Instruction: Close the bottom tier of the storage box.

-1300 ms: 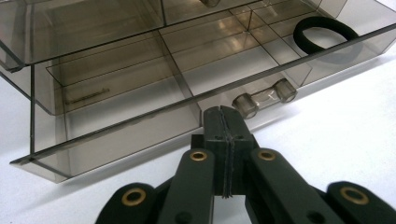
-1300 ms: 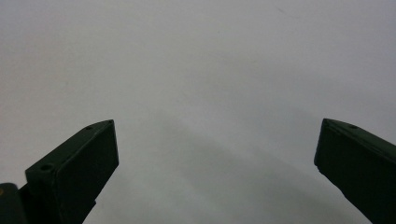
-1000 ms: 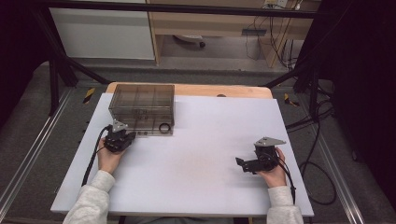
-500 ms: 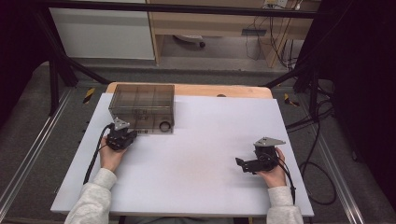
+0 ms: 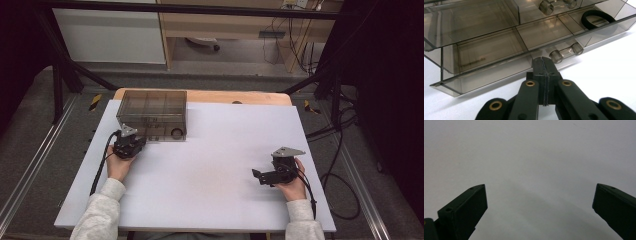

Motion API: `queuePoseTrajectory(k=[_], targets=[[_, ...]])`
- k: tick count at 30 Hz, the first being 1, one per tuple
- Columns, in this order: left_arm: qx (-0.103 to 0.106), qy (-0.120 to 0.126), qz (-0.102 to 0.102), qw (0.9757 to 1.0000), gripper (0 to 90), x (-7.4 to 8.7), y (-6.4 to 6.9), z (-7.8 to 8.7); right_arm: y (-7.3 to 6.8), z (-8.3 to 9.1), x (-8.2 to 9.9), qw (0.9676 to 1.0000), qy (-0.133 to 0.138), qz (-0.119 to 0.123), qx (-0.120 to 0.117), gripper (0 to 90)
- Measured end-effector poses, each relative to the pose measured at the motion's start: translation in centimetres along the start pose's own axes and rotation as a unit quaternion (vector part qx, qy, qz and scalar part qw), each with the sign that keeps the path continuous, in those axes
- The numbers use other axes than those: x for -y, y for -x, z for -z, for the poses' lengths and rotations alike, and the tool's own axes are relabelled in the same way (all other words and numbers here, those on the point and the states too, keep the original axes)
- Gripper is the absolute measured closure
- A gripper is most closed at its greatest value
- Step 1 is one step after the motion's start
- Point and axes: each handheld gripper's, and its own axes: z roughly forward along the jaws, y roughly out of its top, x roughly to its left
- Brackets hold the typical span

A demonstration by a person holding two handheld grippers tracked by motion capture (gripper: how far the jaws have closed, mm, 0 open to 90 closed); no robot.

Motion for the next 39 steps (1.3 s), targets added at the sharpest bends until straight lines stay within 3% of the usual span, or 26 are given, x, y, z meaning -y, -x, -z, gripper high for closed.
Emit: queuePoseTrajectory(k=[3,6,39], targets=[[-0.002,-0.001,0.001,1.0000,90.0,-0.01,-0.10,-0.03,0.01,-0.01,0.02,1.0000,-0.001,-0.002,0.001,0.4],[-0.010,-0.014,-0.015,0.9997,90.0,-0.16,-0.03,-0.28,0.03,-0.03,0.03,1.0000,0.000,-0.004,0.002,0.4],[-0.017,-0.010,-0.007,0.9998,90.0,-0.71,-0.59,-0.96,-0.03,-0.04,0.03,1.0000,0.000,-0.003,0.000,0.4]])
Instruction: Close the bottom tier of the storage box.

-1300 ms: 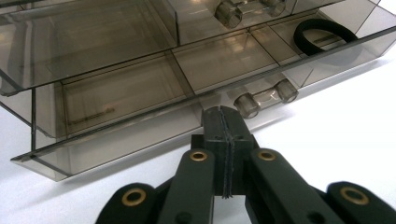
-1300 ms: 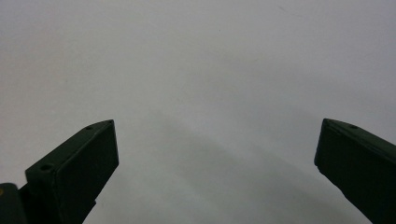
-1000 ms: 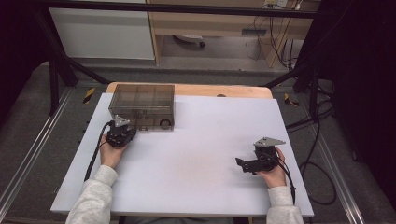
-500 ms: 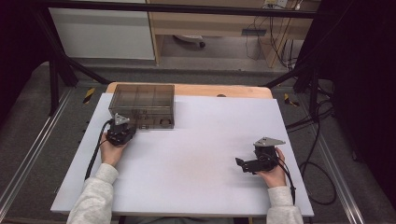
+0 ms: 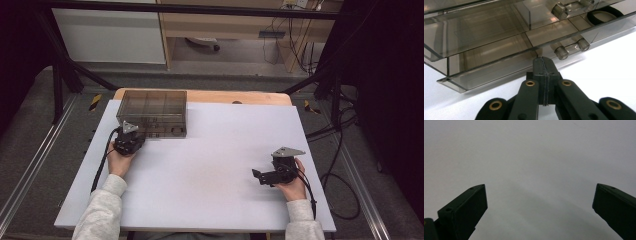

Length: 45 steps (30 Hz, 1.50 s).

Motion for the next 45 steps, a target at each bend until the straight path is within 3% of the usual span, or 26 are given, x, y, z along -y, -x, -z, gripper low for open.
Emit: queuePoseTrajectory(k=[29,45], targets=[[-0.019,0.003,0.004,0.9998,90.0,-0.77,-0.06,-0.91,-0.01,0.02,-0.01,1.0000,0.000,0.000,0.000,0.4],[-0.013,-0.001,0.005,0.9999,90.0,-0.80,0.04,-0.82,0.01,0.05,0.00,1.0000,0.001,0.000,0.000,0.4]])
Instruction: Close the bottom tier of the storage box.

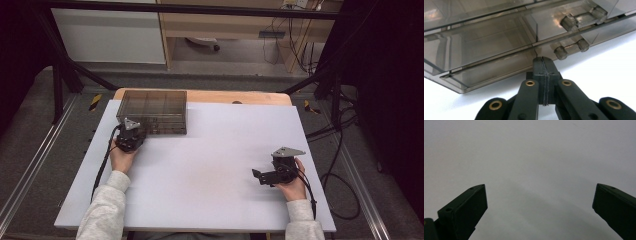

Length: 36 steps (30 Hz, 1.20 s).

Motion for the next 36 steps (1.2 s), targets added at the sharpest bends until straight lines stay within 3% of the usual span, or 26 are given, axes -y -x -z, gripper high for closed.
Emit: queuePoseTrajectory(k=[6,14,26,36], targets=[[0.012,-0.003,-0.006,0.9999,89.2,-0.2,0.4,0.9,0.0,0.0,0.0,1.0000,0.000,0.001,0.000,0.4],[0.025,0.000,-0.015,0.9996,79.2,0.4,0.7,2.3,0.0,0.0,0.0,1.0000,0.000,0.001,0.001,0.4],[0.057,-0.005,-0.012,0.9983,39.9,1.7,1.2,3.8,0.0,0.0,0.0,1.0000,-0.001,0.001,0.001,0.4],[0.073,0.003,-0.027,0.9970,24.0,2.0,2.1,5.8,0.0,0.0,0.0,1.0000,0.000,0.000,0.001,0.4]])
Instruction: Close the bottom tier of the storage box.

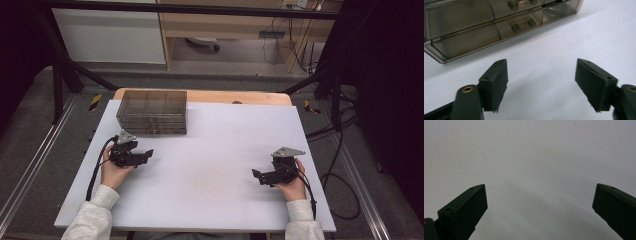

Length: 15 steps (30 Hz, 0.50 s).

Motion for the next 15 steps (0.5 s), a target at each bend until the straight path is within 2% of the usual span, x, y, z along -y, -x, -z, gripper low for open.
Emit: queuePoseTrajectory(k=[3,7,10,12,15], targets=[[0.006,0.007,-0.004,1.0000,19.2,0.0,0.3,0.7,0.0,0.0,0.0,1.0000,0.000,0.000,0.001,0.4],[0.001,0.003,-0.009,1.0000,11.3,0.2,0.6,1.1,0.0,0.0,0.0,1.0000,-0.001,-0.001,0.001,0.4],[0.010,0.007,-0.007,0.9999,8.2,0.5,0.7,1.5,0.0,0.0,0.0,1.0000,0.000,0.001,0.000,0.4],[0.014,0.006,-0.016,0.9998,5.9,0.7,0.9,1.7,0.0,0.1,0.0,1.0000,0.000,0.000,-0.001,0.4],[0.021,0.010,-0.018,0.9996,3.4,1.2,1.2,2.1,0.0,0.0,0.0,1.0000,0.000,0.000,0.000,0.4]])
